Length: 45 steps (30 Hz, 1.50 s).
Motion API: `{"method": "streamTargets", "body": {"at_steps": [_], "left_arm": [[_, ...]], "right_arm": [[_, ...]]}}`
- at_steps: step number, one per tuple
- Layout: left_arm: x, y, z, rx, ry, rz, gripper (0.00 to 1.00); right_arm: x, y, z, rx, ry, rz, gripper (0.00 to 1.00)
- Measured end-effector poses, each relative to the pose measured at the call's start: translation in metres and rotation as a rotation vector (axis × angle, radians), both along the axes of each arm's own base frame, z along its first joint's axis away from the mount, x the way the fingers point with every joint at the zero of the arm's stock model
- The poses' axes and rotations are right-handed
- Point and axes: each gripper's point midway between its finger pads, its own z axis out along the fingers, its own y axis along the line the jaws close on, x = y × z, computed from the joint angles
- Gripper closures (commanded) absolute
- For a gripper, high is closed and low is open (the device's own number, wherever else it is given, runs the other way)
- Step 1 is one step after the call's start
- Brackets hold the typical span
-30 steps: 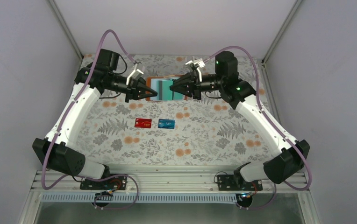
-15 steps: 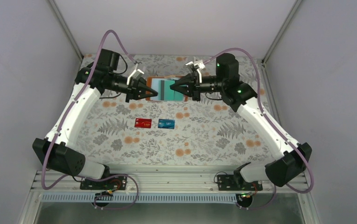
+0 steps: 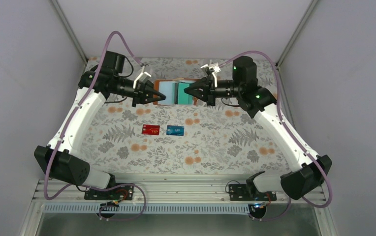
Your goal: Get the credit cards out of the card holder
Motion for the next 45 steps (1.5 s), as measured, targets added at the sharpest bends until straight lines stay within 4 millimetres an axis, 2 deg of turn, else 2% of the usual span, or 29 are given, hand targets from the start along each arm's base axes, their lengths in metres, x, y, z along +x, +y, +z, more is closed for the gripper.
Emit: {"method": "streamTargets", "body": {"at_steps": [4, 8, 14, 16, 18, 20, 22, 23, 26, 28, 30, 32, 35, 41, 45], "left_arm": [[0.011, 0.002, -0.003, 0.025, 0.011, 0.051, 0.98], [0.039, 0.016, -0.019, 0.083, 0.048, 0.187, 0.98], [0.092, 0.062, -0.051, 0.175, 0.132, 0.473, 0.98], [0.109, 0.081, -0.059, 0.201, 0.145, 0.569, 0.98], [0.119, 0.096, -0.063, 0.221, 0.154, 0.64, 0.98], [0.125, 0.106, -0.065, 0.232, 0.153, 0.685, 0.98], [0.129, 0.109, -0.064, 0.235, 0.148, 0.705, 0.98], [0.13, 0.109, -0.064, 0.237, 0.147, 0.712, 0.98], [0.131, 0.11, -0.064, 0.236, 0.141, 0.718, 0.98], [0.132, 0.11, -0.063, 0.235, 0.139, 0.719, 0.98], [0.132, 0.11, -0.063, 0.235, 0.138, 0.719, 0.98], [0.132, 0.11, -0.063, 0.235, 0.139, 0.719, 0.98], [0.131, 0.11, -0.063, 0.232, 0.139, 0.716, 0.98], [0.13, 0.108, -0.062, 0.225, 0.141, 0.706, 0.98], [0.129, 0.107, -0.061, 0.221, 0.142, 0.699, 0.98]], "right_arm": [[0.007, -0.007, -0.002, -0.021, 0.002, -0.051, 0.96], [0.027, -0.028, -0.006, -0.068, 0.013, -0.207, 0.96], [0.074, -0.068, -0.005, -0.218, 0.058, -0.592, 0.96], [0.086, -0.08, -0.014, -0.291, 0.062, -0.724, 0.96], [0.092, -0.081, -0.043, -0.402, 0.08, -0.803, 0.96], [0.097, -0.076, -0.091, -0.568, 0.107, -0.854, 0.96], [0.1, -0.072, -0.152, -0.764, 0.132, -0.88, 0.96], [0.098, -0.073, -0.192, -0.902, 0.134, -0.885, 0.96], [0.078, -0.077, -0.276, -1.23, 0.077, -0.836, 0.96], [0.058, -0.078, -0.313, -1.404, -0.007, -0.768, 0.96], [0.045, -0.077, -0.331, -1.51, -0.103, -0.715, 0.96], [0.038, -0.073, -0.335, -1.56, -0.189, -0.684, 0.96], [0.034, -0.069, -0.337, -1.591, -0.298, -0.652, 0.96], [0.025, -0.084, -0.361, -1.709, -0.421, -0.559, 0.96], [0.024, -0.084, -0.367, -1.734, -0.497, -0.533, 0.96]]}}
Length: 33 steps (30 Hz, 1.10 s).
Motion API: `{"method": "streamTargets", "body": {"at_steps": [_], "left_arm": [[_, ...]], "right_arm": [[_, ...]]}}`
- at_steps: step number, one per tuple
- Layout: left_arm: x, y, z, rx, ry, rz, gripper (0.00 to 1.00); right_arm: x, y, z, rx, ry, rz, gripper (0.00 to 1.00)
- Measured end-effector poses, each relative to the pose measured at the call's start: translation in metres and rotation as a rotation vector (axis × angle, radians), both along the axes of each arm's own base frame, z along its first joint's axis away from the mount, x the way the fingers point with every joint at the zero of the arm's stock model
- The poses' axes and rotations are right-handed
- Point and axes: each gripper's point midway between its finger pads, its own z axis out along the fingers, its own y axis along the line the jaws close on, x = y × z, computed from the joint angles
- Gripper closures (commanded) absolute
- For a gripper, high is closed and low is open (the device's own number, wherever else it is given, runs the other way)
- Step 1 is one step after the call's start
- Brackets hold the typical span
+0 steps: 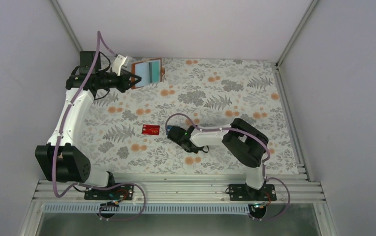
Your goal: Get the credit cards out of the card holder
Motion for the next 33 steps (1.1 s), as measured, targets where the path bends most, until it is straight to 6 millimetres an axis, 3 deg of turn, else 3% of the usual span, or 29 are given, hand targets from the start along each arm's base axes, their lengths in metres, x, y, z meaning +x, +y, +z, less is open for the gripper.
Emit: {"method": "streamTargets", "body": {"at_steps": [13, 33], "left_arm": [[0.0, 0.0, 0.0, -0.002, 0.0, -0.002, 0.98], [-0.001, -0.001, 0.0, -0.003, 0.0, -0.004, 0.98]], "right_arm": [[-0.013, 0.002, -0.008, -0.003, 0.006, 0.152, 0.96], [-0.005, 0.019, -0.011, 0.048, 0.0, 0.259, 0.93]]}}
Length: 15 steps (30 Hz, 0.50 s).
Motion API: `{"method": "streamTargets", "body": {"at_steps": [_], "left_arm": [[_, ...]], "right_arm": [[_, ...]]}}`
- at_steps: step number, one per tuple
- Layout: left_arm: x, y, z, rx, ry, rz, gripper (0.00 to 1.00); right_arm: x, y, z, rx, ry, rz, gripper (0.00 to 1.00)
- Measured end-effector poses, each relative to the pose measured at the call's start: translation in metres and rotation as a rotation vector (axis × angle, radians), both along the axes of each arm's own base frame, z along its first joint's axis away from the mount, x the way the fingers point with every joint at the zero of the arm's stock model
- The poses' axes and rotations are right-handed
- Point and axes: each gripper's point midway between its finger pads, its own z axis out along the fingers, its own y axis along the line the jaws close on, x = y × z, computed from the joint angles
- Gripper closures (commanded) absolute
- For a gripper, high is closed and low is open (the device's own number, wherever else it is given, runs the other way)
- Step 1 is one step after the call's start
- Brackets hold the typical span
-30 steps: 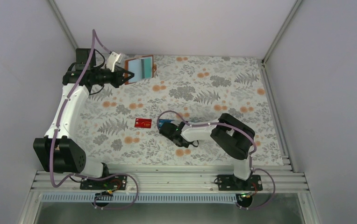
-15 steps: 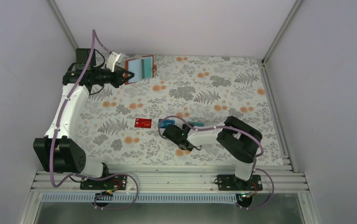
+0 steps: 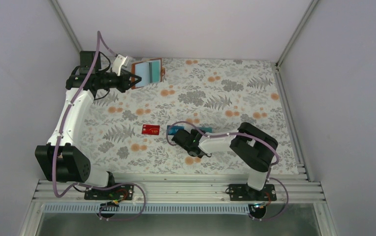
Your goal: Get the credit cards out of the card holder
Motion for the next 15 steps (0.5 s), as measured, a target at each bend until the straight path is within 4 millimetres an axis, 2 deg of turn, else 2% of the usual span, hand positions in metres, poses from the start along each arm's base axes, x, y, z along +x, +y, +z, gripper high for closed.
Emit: {"method": "streamTargets", "body": {"at_steps": [4, 7, 15], "left_arm": [[0.0, 0.0, 0.0, 0.0, 0.0, 0.0, 0.98], [0.0, 0.0, 0.0, 0.0, 0.001, 0.0, 0.98], [-0.001, 0.0, -0.001, 0.0, 0.004, 0.0, 0.98]], "right_arm": [[-0.001, 0.001, 0.001, 0.015, 0.005, -0.005, 0.79], [-0.001, 0.003, 0.005, 0.04, 0.011, -0.005, 0.64], [0.001, 0.008, 0.012, 0.052, 0.019, -0.02, 0.5]]}}
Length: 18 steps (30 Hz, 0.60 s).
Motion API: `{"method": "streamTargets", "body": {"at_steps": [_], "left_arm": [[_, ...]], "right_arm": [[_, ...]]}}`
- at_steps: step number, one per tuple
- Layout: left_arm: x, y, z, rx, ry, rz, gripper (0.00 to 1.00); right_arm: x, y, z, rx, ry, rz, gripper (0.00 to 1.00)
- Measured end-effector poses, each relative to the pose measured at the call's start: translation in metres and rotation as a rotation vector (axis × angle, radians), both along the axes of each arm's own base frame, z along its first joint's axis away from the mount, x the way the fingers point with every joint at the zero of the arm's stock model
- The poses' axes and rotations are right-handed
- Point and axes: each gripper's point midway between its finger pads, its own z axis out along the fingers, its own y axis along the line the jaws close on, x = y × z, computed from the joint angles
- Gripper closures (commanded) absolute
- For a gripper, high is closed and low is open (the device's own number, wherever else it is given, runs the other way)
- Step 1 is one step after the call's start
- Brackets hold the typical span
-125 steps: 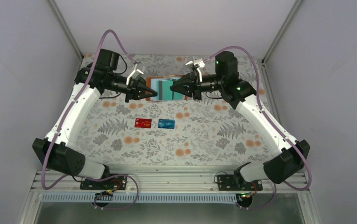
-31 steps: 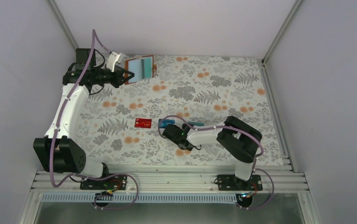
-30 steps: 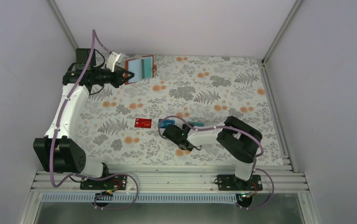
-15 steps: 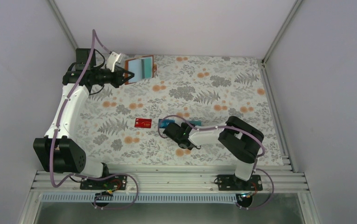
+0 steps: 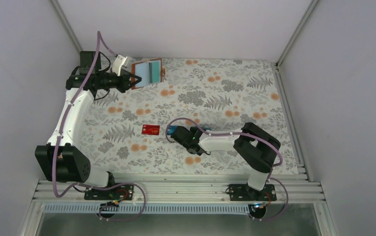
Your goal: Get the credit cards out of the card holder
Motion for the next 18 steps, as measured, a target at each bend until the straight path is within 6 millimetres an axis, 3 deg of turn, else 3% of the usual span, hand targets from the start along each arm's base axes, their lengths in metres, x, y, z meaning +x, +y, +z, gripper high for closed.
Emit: {"method": "streamTargets", "body": {"at_steps": [7, 9, 11, 14, 16, 18], "left_arm": [[0.0, 0.0, 0.0, -0.001, 0.0, -0.001, 0.98], [-0.001, -0.001, 0.0, -0.004, 0.003, -0.004, 0.98], [-0.003, -0.002, 0.001, -0.012, 0.007, -0.017, 0.98], [-0.011, -0.008, 0.003, -0.038, 0.008, -0.065, 0.98], [-0.017, -0.012, 0.007, -0.058, 0.004, -0.104, 0.98], [-0.023, -0.017, 0.012, -0.073, -0.005, -0.142, 0.98]], "right_arm": [[-0.009, -0.006, 0.007, 0.005, 0.043, -0.012, 0.41], [-0.011, -0.009, 0.016, 0.016, 0.042, -0.013, 0.28], [-0.011, -0.006, 0.034, 0.062, 0.022, -0.019, 0.23], [0.0, 0.017, 0.089, 0.26, -0.039, -0.028, 0.18], [0.005, 0.041, 0.147, 0.524, -0.061, -0.008, 0.11], [0.007, 0.051, 0.213, 0.824, -0.082, 0.027, 0.03]]}}
